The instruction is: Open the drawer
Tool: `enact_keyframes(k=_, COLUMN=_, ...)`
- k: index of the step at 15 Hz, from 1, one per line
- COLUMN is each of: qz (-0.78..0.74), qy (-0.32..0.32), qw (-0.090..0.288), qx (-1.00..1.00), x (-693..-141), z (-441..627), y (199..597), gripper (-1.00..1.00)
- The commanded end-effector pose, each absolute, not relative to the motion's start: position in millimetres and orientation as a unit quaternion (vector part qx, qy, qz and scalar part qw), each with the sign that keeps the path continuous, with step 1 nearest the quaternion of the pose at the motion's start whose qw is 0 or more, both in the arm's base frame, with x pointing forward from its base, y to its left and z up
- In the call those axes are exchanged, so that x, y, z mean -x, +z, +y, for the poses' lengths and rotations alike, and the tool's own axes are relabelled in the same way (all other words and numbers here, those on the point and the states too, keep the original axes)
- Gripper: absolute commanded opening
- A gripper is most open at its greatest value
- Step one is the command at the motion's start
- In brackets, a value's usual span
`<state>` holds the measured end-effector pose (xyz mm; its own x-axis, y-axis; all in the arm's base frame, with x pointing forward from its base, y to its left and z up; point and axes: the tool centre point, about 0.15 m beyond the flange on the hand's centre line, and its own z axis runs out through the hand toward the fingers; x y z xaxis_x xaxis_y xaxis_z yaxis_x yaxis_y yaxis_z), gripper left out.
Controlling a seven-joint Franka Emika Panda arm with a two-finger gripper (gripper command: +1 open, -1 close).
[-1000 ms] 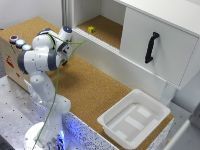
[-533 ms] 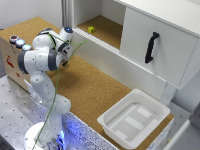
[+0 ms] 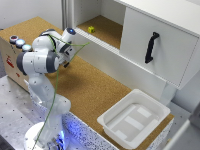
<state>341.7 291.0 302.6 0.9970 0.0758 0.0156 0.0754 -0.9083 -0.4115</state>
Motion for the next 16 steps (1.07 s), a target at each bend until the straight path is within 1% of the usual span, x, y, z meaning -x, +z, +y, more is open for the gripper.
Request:
enact_keyframes(k=1, qz=-0.016, qy=-0.008, qw=0.279, qx=0.96, x=-342.6, z=225.8, y=260.7, gripper=-1.0)
enact_keyframes(k=5, qz=-0.008, qy=-0.003, qw=0.28, qx=0.96, x=-349.2, z=192.3, y=258.8, gripper=-1.0)
enact_keyframes(k=16, qz=0.035, qy=-0.016, qw=0.257, qx=0.966, x=-370.1, z=129.0, y=270.1, gripper=-1.0)
